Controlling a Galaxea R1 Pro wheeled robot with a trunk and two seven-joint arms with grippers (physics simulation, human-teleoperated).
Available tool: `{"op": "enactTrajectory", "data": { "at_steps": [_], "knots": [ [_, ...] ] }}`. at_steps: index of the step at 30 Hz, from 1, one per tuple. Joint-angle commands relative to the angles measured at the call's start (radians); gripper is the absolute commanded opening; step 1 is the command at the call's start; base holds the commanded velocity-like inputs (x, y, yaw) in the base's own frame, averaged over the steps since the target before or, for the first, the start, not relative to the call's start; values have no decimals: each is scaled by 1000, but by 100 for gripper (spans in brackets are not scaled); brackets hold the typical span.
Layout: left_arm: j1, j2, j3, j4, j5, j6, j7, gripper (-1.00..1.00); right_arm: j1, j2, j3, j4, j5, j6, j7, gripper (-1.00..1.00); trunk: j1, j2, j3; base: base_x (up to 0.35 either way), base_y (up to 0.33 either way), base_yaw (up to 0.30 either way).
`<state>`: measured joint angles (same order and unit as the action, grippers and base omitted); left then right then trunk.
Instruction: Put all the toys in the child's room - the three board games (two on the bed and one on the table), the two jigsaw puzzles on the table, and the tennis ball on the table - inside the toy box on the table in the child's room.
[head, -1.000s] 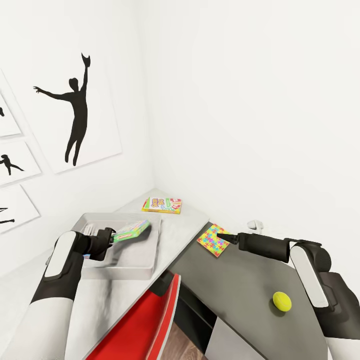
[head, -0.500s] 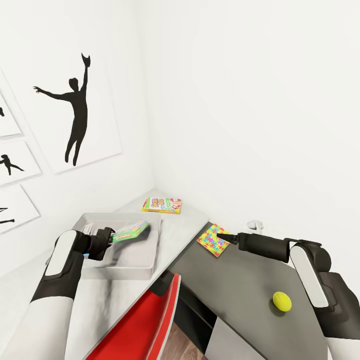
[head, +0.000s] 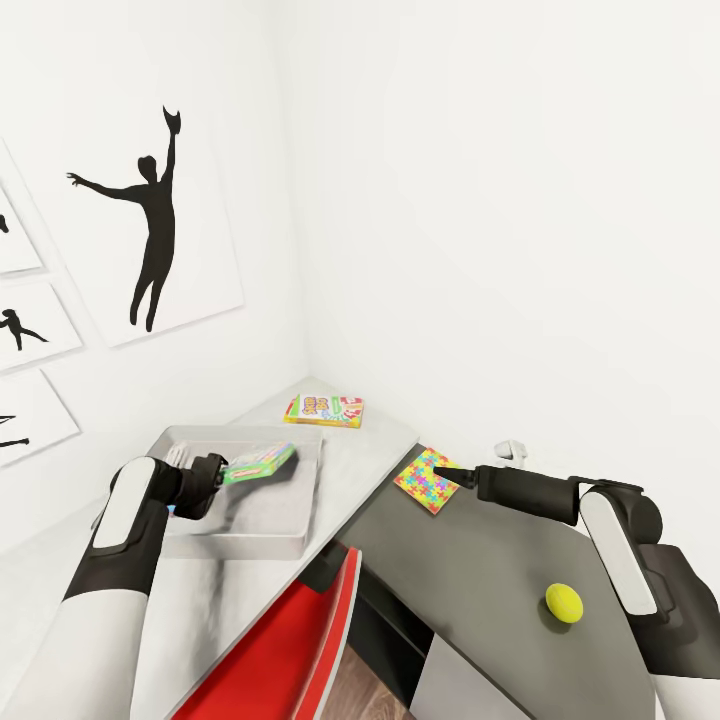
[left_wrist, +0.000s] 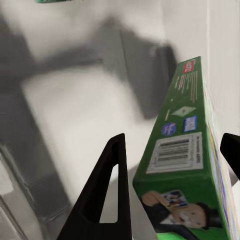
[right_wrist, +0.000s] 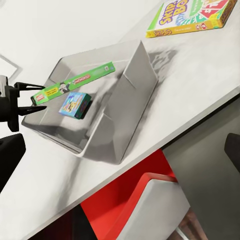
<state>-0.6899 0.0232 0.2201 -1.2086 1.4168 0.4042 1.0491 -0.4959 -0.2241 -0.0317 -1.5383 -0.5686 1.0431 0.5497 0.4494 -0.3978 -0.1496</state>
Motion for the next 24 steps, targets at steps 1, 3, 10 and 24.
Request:
{"op": "enactTrajectory", "data": {
  "at_steps": [1, 3, 10, 24],
  "knots": [
    [-2, 0, 1, -1, 2, 8, 6, -100, -1, 0, -1, 0, 7, 4, 9, 100, 1, -2, -2, 0, 0, 0],
    [-2, 0, 1, 0, 1, 9, 6, -100, -1, 0, -2, 0, 7, 4, 9, 100, 1, -2, -2, 0, 0, 0],
    [-3, 0, -1, 3, -1, 11, 6, -100, -1, 0, -2, 0, 7, 4, 9, 100, 1, -2, -2, 0, 0, 0],
    [-14, -2, -62, 8, 1, 12, 5, -100, -1, 0, -1, 0, 7, 4, 9, 100, 1, -2, -2, 0, 0, 0]
  ]
}}
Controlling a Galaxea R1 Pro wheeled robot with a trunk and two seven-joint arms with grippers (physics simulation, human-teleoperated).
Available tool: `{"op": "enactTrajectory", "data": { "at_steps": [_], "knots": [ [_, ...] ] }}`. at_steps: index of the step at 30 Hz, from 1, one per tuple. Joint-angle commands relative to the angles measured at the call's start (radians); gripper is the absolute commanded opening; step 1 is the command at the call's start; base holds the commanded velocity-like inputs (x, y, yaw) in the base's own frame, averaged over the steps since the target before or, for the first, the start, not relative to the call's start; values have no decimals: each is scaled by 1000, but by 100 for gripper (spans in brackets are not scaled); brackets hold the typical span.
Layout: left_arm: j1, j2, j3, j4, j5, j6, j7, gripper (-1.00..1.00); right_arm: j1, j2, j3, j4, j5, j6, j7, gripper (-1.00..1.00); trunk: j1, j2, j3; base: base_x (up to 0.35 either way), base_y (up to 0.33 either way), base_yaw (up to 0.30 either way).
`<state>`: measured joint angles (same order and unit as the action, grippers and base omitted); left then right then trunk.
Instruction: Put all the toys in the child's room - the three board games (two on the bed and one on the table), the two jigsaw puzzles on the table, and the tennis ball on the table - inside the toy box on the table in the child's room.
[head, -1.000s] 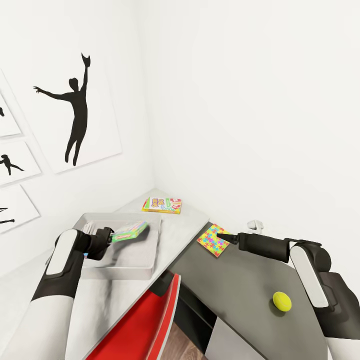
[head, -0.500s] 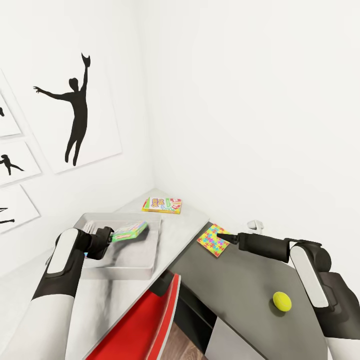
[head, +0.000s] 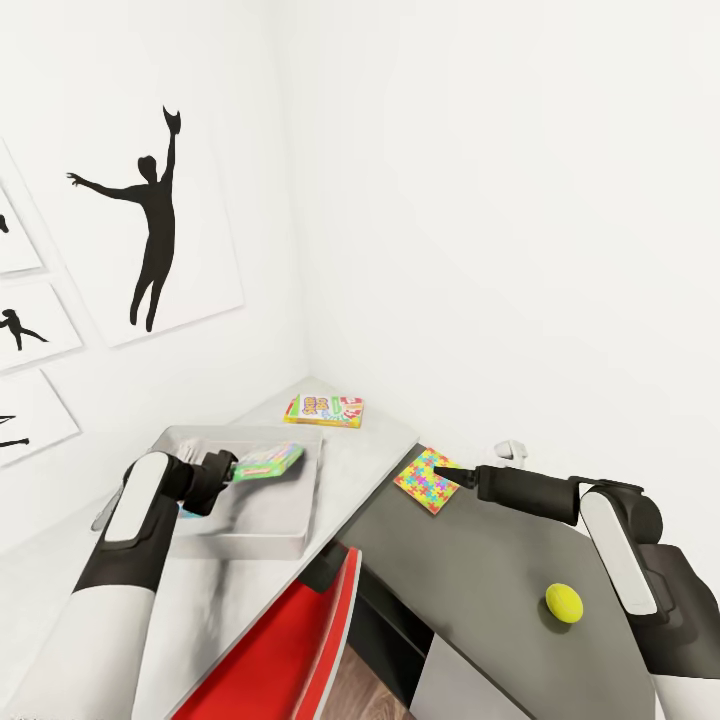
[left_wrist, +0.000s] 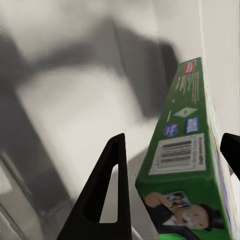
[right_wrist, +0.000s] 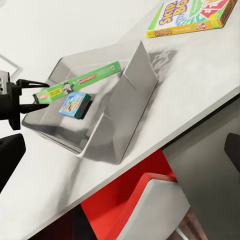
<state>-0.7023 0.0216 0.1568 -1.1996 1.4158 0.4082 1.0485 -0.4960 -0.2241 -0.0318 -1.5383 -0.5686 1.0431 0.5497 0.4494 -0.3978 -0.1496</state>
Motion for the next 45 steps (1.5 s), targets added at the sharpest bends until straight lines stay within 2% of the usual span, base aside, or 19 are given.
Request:
{"op": "enactTrajectory", "data": {
  "at_steps": [1, 15, 45],
  "knots": [
    [-1, 0, 1, -1, 2, 8, 5, -100, -1, 0, -1, 0, 7, 4, 9, 100, 1, -2, -2, 0, 0, 0],
    [-20, -3, -14, 54, 9, 8, 3, -100, -1, 0, -1, 0, 7, 4, 9, 100, 1, -2, -2, 0, 0, 0],
    [-25, 2, -8, 75, 11, 8, 4, -100, -1, 0, 1, 0, 9, 4, 9, 100, 1, -2, -2, 0, 0, 0]
  ]
}}
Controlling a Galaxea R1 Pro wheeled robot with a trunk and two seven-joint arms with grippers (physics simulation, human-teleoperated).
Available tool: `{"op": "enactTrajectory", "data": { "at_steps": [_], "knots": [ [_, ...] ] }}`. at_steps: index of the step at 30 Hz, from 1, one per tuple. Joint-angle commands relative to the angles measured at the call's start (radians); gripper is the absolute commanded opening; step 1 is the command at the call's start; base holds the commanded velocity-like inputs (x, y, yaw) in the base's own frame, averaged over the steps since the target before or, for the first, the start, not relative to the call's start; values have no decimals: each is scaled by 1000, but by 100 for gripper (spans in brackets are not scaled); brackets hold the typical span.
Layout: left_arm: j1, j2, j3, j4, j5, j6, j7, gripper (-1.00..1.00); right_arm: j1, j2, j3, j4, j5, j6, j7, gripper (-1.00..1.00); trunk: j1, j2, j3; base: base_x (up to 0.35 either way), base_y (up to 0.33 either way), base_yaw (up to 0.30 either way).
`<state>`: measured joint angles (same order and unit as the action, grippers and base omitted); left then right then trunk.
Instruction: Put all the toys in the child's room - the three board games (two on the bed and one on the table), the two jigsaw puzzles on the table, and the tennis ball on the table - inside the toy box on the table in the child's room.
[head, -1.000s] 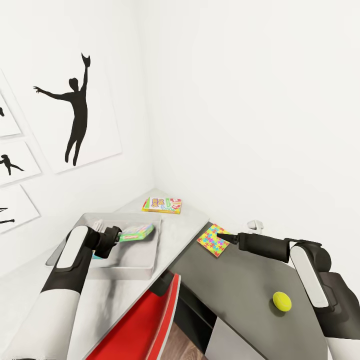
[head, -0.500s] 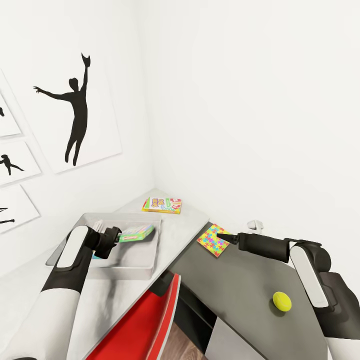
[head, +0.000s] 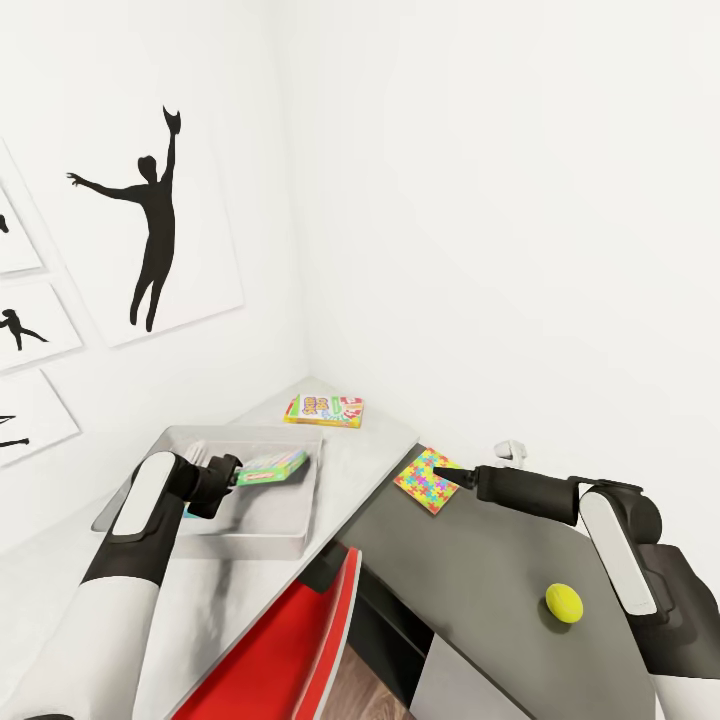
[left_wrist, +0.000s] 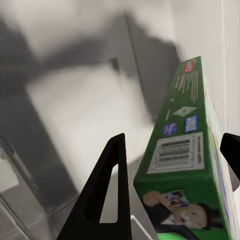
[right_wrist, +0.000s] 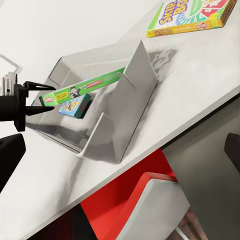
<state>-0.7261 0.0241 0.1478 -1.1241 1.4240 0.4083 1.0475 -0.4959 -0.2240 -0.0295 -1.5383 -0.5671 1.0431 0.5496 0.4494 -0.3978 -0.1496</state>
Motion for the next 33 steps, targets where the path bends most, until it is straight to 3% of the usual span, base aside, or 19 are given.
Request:
{"op": "enactTrajectory", "data": {
  "at_steps": [1, 9, 10, 33],
  "knots": [
    [-1, 0, 2, -1, 3, 7, 6, -100, -1, 0, -1, 0, 7, 4, 9, 100, 1, -2, -2, 0, 0, 0],
    [-2, 0, 3, 5, 3, 6, 6, -100, -1, 0, -1, 0, 7, 4, 9, 100, 1, -2, -2, 0, 0, 0],
    [-1, 1, 3, 6, 3, 6, 6, 100, -1, 0, -1, 0, 7, 4, 9, 100, 1, -2, -2, 0, 0, 0],
    [-3, 1, 4, 10, 7, 7, 5, 100, -1, 0, -3, -3, 7, 4, 9, 100, 1, -2, -2, 0, 0, 0]
  ]
}}
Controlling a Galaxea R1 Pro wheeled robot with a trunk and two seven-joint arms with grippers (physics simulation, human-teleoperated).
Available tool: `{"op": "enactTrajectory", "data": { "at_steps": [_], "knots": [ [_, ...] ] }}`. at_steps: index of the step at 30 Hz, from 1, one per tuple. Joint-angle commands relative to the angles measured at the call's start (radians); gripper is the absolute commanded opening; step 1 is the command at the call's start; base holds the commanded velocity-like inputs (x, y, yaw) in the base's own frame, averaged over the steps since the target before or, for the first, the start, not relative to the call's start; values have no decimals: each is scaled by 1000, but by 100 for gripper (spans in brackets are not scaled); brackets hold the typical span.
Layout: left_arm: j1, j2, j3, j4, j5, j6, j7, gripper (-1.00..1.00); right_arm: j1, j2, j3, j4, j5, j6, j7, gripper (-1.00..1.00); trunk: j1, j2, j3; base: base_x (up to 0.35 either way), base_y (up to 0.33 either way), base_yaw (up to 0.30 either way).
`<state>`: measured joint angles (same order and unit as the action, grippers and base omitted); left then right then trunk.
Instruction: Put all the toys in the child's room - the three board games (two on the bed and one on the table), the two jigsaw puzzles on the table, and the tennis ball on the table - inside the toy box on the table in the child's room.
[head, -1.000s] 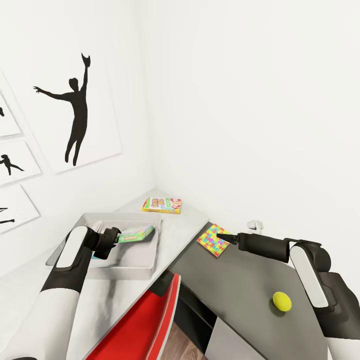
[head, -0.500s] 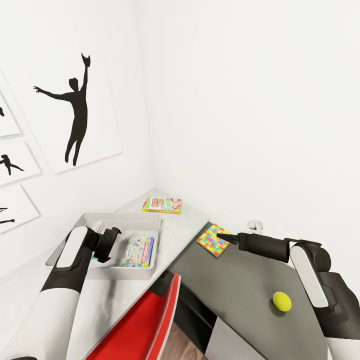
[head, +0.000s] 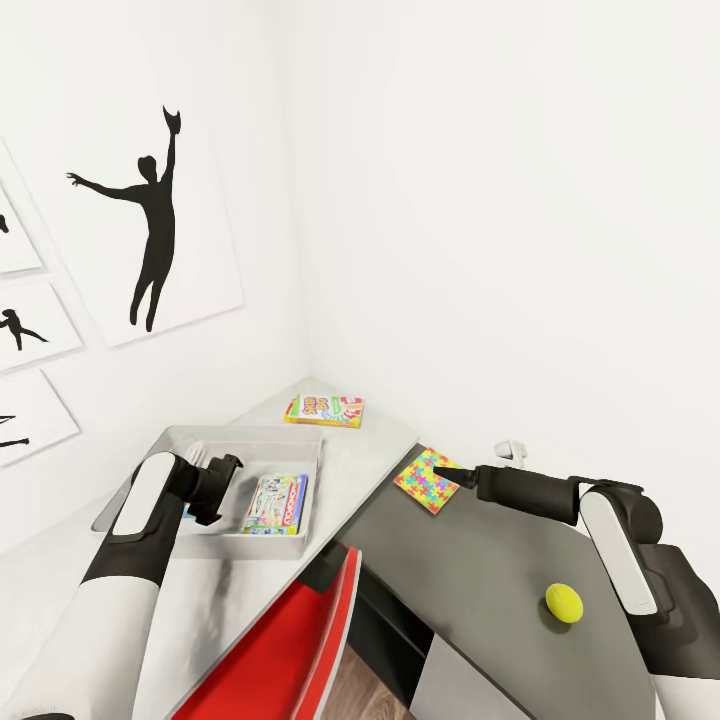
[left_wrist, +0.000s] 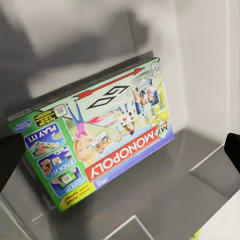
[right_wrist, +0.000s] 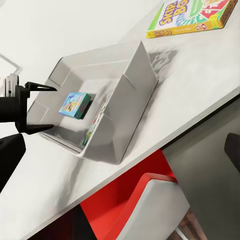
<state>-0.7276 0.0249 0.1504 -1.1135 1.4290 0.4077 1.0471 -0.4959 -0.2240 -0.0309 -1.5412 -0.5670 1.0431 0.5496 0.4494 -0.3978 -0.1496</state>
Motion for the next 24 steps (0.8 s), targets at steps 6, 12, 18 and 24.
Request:
{"op": "enactTrajectory", "data": {
  "at_steps": [6, 12, 18, 24],
  "knots": [
    [-1, 0, 1, -6, 4, 8, 6, 100, -1, 0, -1, 0, 7, 4, 9, 100, 1, -2, -2, 0, 0, 0],
    [-1, 1, 1, -12, 5, 8, 11, 100, -1, 0, -1, 0, 7, 4, 9, 100, 1, -2, -2, 0, 0, 0],
    [-1, 2, 1, -19, 5, 9, 17, 100, -1, 0, -1, 0, 7, 4, 9, 100, 1, -2, -2, 0, 0, 0],
    [2, 3, 2, -51, 9, 15, 21, 100, -1, 0, -3, 1, 4, 4, 9, 100, 1, -2, -2, 0, 0, 0]
  ]
}}
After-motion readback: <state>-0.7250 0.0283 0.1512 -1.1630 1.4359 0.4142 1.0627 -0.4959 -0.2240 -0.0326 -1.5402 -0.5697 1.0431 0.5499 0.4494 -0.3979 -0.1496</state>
